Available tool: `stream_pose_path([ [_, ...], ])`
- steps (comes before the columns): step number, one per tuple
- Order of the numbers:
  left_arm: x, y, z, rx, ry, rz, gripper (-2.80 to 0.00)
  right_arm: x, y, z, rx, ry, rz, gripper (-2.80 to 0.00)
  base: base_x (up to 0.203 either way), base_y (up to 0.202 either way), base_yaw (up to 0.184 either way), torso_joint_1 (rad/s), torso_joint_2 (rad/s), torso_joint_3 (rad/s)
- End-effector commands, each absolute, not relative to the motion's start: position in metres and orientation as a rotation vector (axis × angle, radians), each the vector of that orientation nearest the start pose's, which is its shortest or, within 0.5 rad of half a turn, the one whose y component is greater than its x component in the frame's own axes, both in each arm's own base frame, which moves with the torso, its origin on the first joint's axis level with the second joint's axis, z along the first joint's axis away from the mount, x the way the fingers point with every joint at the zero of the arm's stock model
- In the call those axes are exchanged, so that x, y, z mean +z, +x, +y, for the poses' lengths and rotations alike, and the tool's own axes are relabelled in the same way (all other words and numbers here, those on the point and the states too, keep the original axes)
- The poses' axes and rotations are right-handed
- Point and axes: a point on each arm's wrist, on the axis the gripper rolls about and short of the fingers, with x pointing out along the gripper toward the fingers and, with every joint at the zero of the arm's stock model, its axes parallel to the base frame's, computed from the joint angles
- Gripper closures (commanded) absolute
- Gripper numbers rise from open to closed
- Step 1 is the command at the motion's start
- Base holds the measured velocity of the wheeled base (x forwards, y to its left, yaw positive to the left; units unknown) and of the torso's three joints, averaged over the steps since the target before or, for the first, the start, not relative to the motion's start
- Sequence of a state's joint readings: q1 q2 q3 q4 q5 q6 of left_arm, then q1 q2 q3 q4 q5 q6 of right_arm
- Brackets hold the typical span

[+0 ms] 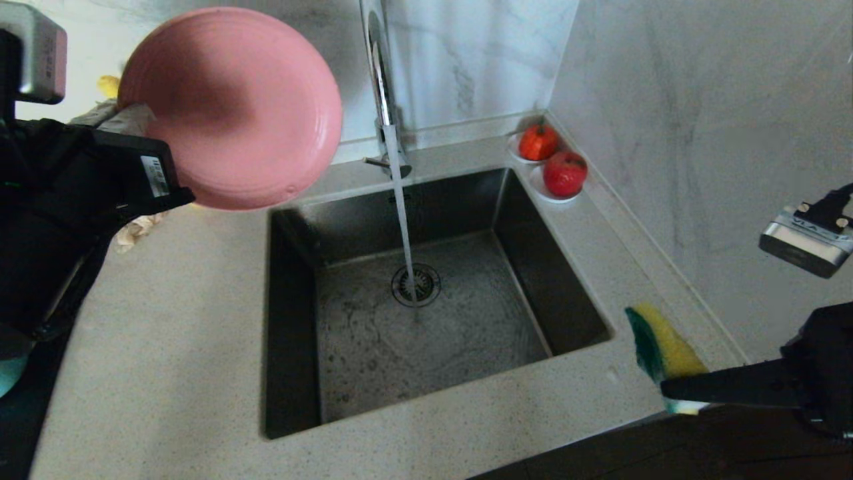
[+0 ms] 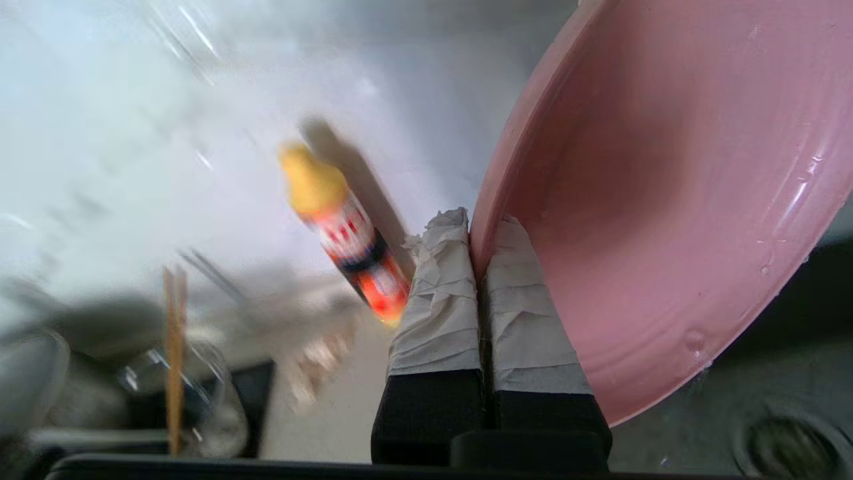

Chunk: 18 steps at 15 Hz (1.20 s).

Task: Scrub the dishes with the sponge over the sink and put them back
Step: Wipe the plate

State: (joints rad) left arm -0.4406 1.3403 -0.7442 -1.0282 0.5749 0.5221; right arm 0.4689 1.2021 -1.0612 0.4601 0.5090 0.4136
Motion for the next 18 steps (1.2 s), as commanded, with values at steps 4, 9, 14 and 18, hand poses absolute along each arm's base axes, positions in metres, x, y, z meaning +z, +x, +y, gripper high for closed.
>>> stream_pose_path([
  [4, 0.31, 0.164, -0.067, 0.01, 0.225, -0.028, 0.0, 0.282, 0.127, 0.084, 0.882, 0.377, 0.813, 0.0, 0.0, 0.0, 0.0, 0.0, 0.0, 0.0],
  [9, 0.315, 0.129, -0.057, -0.266, 0.063, 0.148, 0.0, 0.312, 0.106, 0.088, 1.079, 0.367, 0.793, 0.0, 0.0, 0.0, 0.0, 0.0, 0.0, 0.0],
  [14, 0.287, 0.116, -0.054, -0.397, 0.062, 0.156, 0.0, 0.327, 0.085, 0.096, 1.228, 0.319, 0.815, 0.0, 0.0, 0.0, 0.0, 0.0, 0.0, 0.0],
  [18, 0.28, 0.112, -0.058, -0.455, 0.099, 0.169, 0.0, 0.326, 0.089, 0.115, 1.291, 0.287, 0.858, 0.0, 0.0, 0.0, 0.0, 0.0, 0.0, 0.0],
])
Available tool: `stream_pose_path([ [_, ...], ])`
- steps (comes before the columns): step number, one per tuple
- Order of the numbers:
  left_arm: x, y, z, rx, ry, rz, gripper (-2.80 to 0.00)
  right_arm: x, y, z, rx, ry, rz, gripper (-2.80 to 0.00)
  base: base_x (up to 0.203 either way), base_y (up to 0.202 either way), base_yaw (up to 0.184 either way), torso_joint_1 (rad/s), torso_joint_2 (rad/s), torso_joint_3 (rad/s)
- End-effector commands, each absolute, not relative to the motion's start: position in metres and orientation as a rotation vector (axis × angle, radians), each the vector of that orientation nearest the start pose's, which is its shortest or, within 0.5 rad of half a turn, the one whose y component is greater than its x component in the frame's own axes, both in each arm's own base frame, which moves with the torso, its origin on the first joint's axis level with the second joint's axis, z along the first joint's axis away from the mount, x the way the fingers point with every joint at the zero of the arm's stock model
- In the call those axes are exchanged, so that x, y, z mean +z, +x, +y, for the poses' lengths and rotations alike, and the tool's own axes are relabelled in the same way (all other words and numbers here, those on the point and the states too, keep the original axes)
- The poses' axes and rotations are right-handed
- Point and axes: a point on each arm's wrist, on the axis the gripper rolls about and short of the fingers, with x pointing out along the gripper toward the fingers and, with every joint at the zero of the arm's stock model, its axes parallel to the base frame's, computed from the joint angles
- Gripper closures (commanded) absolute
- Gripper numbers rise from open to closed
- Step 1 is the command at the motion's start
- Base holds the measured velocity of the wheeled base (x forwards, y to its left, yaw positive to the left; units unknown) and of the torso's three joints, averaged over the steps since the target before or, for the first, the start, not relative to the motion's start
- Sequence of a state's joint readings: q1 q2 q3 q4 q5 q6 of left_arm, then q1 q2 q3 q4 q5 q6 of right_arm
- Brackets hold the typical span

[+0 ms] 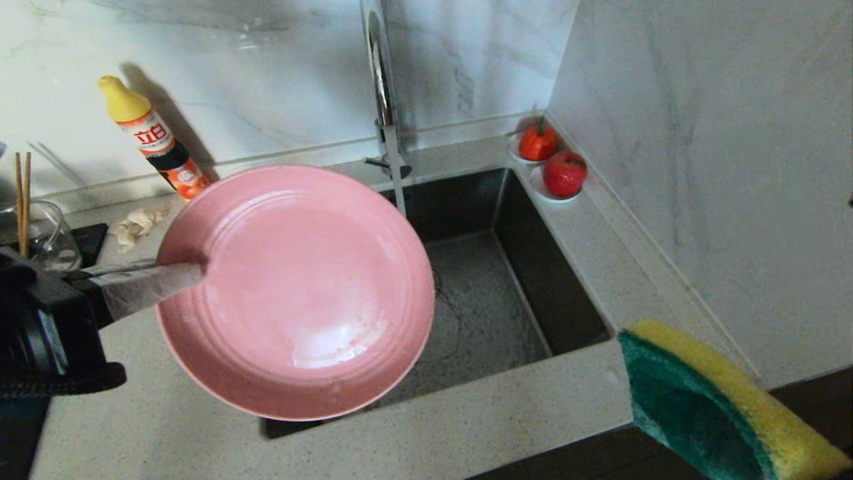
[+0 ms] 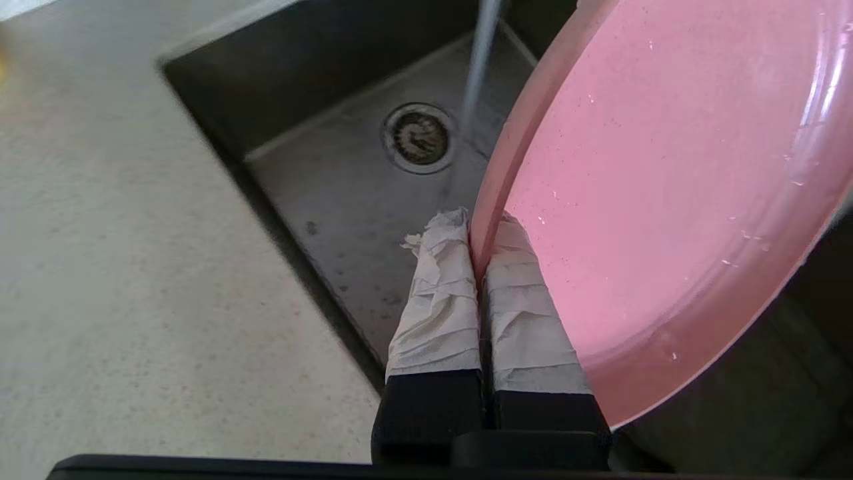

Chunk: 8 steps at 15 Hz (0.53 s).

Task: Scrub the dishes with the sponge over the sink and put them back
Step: Wipe the plate

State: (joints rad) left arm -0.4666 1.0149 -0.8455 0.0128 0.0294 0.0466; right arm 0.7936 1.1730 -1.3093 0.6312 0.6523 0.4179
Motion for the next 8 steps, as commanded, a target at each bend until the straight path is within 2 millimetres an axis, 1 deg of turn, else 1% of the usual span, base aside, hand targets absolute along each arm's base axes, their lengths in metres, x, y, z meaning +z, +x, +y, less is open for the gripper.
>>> stream_pose_path([
  [1, 0.278, 0.115, -0.06, -0.46, 0.106, 0.184, 0.0, 0.328, 0.093, 0.122, 1.301, 0.281, 0.862, 0.0, 0.0, 0.0, 0.0, 0.0, 0.0, 0.0],
  [4, 0.275, 0.129, -0.068, -0.458, 0.097, 0.211, 0.0, 0.333, 0.093, 0.136, 1.363, 0.255, 0.867, 0.0, 0.0, 0.0, 0.0, 0.0, 0.0, 0.0],
  [8, 0.279, 0.145, -0.08, -0.473, 0.088, 0.191, 0.0, 0.333, 0.101, 0.168, 1.416, 0.217, 0.91, 0.0, 0.0, 0.0, 0.0, 0.0, 0.0, 0.0],
])
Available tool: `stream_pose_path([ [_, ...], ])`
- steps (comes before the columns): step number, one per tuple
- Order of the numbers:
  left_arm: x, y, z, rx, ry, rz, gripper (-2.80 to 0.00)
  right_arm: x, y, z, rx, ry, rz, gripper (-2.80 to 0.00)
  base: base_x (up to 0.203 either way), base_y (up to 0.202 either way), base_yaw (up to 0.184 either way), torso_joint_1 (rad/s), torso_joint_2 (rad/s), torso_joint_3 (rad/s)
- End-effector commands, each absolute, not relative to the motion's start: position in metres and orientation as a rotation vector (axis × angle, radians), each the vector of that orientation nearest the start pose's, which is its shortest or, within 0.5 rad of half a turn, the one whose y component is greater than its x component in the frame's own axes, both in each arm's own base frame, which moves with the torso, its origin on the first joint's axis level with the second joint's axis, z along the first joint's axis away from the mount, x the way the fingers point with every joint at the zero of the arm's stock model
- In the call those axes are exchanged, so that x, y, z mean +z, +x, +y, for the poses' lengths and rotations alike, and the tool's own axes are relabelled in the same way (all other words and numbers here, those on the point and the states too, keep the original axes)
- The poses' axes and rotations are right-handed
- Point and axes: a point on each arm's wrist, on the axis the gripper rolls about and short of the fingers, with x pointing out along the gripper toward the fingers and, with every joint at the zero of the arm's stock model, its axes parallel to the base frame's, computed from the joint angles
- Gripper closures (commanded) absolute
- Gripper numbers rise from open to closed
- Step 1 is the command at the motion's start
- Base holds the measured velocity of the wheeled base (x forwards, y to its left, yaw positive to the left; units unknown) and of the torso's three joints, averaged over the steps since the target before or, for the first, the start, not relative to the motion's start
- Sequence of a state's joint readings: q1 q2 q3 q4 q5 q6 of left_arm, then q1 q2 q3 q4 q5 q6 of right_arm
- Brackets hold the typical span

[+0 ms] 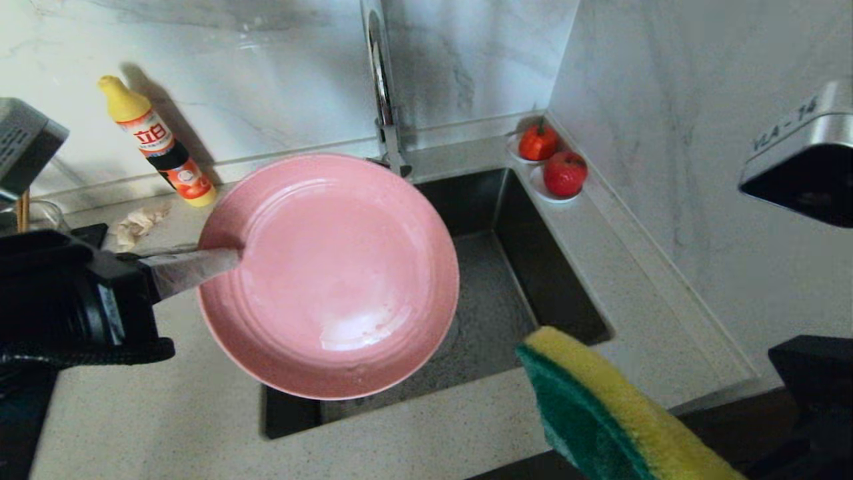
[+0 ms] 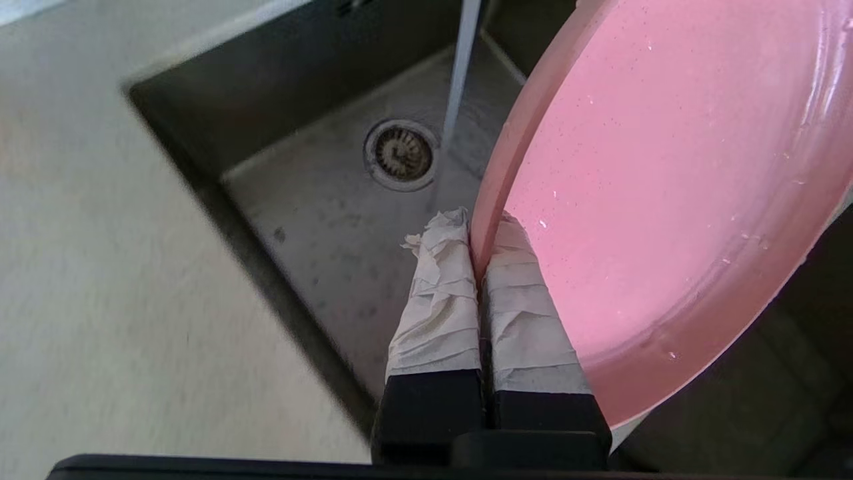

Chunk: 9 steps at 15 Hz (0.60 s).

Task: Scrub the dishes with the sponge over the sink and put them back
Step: Wipe the plate

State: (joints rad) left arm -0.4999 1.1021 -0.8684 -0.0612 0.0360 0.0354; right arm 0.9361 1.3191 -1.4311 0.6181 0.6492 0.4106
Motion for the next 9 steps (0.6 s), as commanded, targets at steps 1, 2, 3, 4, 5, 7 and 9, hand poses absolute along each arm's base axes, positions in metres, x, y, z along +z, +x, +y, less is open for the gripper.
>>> stream_pose_path([
  [1, 0.281, 0.148, -0.082, -0.473, 0.077, 0.194, 0.0, 0.332, 0.105, 0.175, 1.416, 0.213, 0.918, 0.0, 0.0, 0.0, 0.0, 0.0, 0.0, 0.0],
  [2, 0.282, 0.15, -0.083, -0.471, 0.049, 0.197, 0.0, 0.33, 0.11, 0.183, 1.413, 0.21, 0.931, 0.0, 0.0, 0.0, 0.0, 0.0, 0.0, 0.0],
  [3, 0.282, 0.153, -0.085, -0.47, 0.023, 0.212, 0.0, 0.329, 0.115, 0.192, 1.411, 0.206, 0.944, 0.0, 0.0, 0.0, 0.0, 0.0, 0.0, 0.0],
  [4, 0.279, 0.155, -0.088, -0.479, 0.011, 0.229, 0.0, 0.327, 0.12, 0.202, 1.41, 0.203, 0.957, 0.0, 0.0, 0.0, 0.0, 0.0, 0.0, 0.0],
  [5, 0.276, 0.156, -0.092, -0.492, 0.004, 0.246, 0.0, 0.326, 0.125, 0.212, 1.409, 0.2, 0.968, 0.0, 0.0, 0.0, 0.0, 0.0, 0.0, 0.0],
  [7, 0.278, 0.157, -0.094, -0.496, -0.012, 0.236, 0.0, 0.325, 0.135, 0.229, 1.405, 0.199, 0.977, 0.0, 0.0, 0.0, 0.0, 0.0, 0.0, 0.0],
  [9, 0.282, 0.155, -0.094, -0.496, -0.011, 0.221, 0.0, 0.326, 0.143, 0.244, 1.391, 0.193, 0.983, 0.0, 0.0, 0.0, 0.0, 0.0, 0.0, 0.0],
])
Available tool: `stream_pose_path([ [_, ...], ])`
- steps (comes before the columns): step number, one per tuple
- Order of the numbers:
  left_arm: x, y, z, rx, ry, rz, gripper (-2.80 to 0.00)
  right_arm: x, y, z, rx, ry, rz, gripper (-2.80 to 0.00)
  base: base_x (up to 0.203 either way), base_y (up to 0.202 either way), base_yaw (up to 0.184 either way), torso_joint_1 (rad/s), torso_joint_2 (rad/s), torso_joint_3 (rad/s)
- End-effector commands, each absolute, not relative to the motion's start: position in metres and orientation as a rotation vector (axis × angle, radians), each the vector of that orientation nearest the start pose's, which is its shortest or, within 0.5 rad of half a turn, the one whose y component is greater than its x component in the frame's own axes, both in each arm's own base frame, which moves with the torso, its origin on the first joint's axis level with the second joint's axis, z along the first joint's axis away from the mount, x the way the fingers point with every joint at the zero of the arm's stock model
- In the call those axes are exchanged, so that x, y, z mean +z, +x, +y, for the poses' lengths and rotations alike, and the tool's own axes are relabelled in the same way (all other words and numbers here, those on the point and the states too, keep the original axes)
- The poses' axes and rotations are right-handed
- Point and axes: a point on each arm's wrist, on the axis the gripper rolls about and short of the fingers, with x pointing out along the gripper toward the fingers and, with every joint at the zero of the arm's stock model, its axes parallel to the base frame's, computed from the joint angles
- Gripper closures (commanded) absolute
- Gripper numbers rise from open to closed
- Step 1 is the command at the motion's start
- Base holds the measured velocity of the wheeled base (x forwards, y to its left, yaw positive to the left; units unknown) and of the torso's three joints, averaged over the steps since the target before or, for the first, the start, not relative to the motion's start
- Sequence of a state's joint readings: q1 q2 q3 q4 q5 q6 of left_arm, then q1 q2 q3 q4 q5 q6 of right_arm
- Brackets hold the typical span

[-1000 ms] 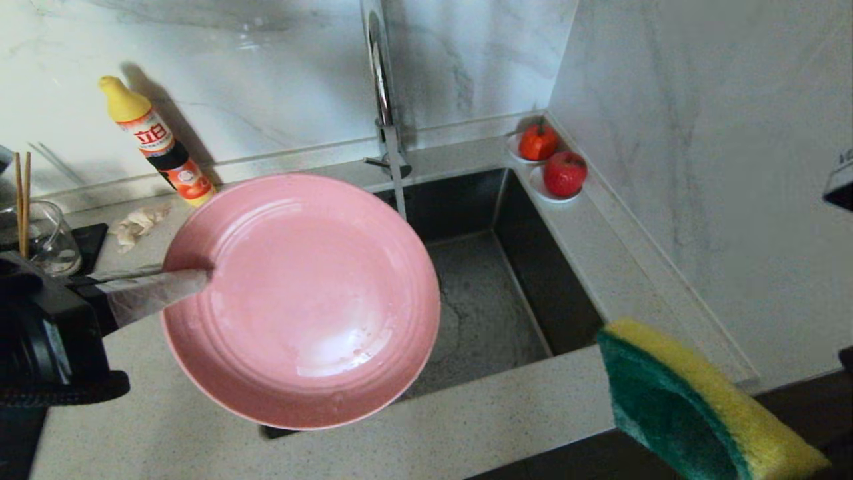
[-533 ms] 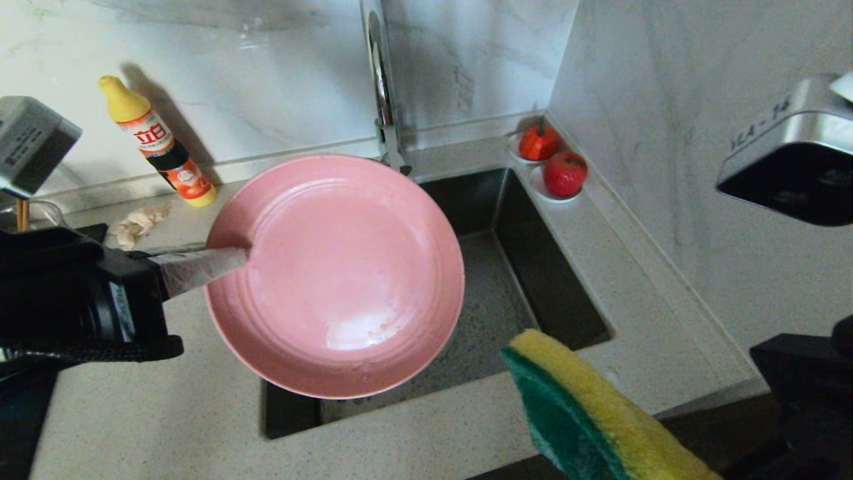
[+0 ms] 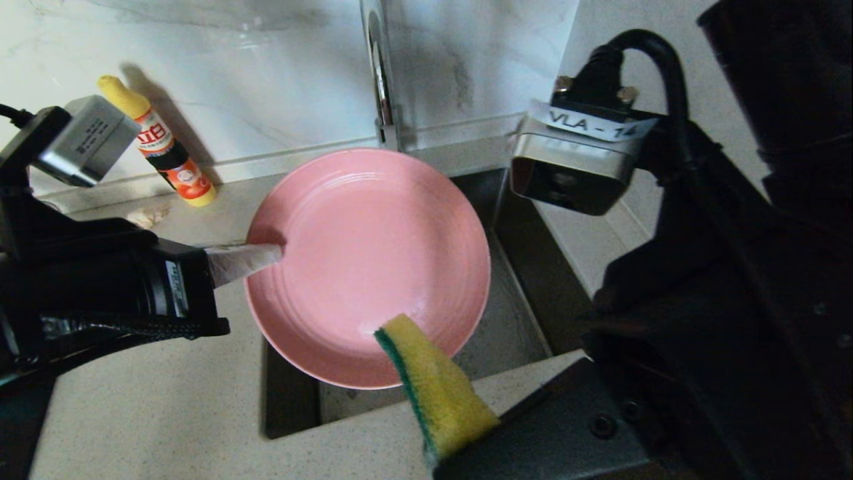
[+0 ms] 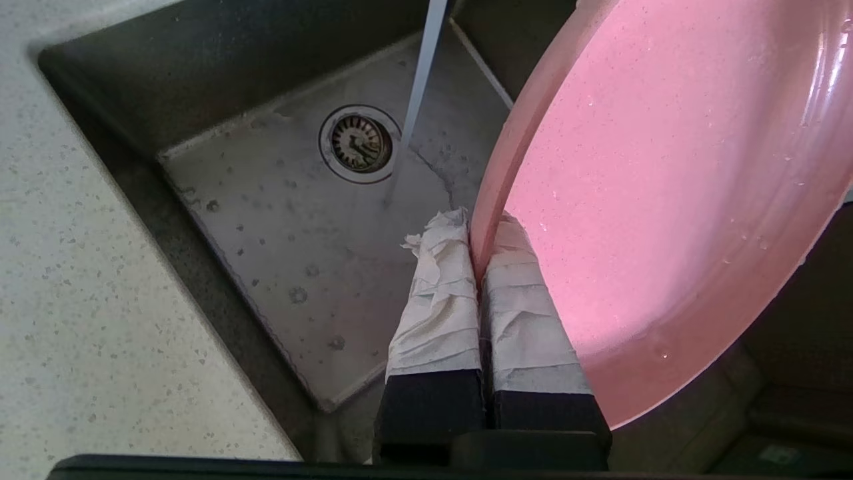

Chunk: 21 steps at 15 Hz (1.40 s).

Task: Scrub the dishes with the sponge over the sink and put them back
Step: Wipe the plate

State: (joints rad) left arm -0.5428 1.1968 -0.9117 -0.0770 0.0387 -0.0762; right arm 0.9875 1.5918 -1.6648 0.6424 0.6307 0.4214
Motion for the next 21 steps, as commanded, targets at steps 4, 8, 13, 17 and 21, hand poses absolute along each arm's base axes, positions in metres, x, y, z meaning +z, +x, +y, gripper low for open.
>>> stream_pose_path([
  [4, 0.281, 0.156, -0.092, -0.425, 0.018, 0.211, 0.0, 0.322, 0.152, 0.27, 1.354, 0.168, 1.0, 0.0, 0.0, 0.0, 0.0, 0.0, 0.0, 0.0],
  [8, 0.282, 0.157, -0.094, -0.422, 0.031, 0.192, 0.0, 0.314, 0.161, 0.288, 1.35, 0.161, 1.016, 0.0, 0.0, 0.0, 0.0, 0.0, 0.0, 0.0],
  [13, 0.279, 0.163, -0.098, -0.422, 0.033, 0.196, 0.0, 0.305, 0.162, 0.299, 1.354, 0.148, 1.04, 0.0, 0.0, 0.0, 0.0, 0.0, 0.0, 0.0],
  [17, 0.279, 0.16, -0.099, -0.438, 0.034, 0.195, 0.0, 0.304, 0.165, 0.302, 1.34, 0.147, 1.033, 0.0, 0.0, 0.0, 0.0, 0.0, 0.0, 0.0],
  [21, 0.281, 0.156, -0.097, -0.439, 0.028, 0.184, 0.0, 0.305, 0.169, 0.298, 1.28, 0.146, 1.017, 0.0, 0.0, 0.0, 0.0, 0.0, 0.0, 0.0],
])
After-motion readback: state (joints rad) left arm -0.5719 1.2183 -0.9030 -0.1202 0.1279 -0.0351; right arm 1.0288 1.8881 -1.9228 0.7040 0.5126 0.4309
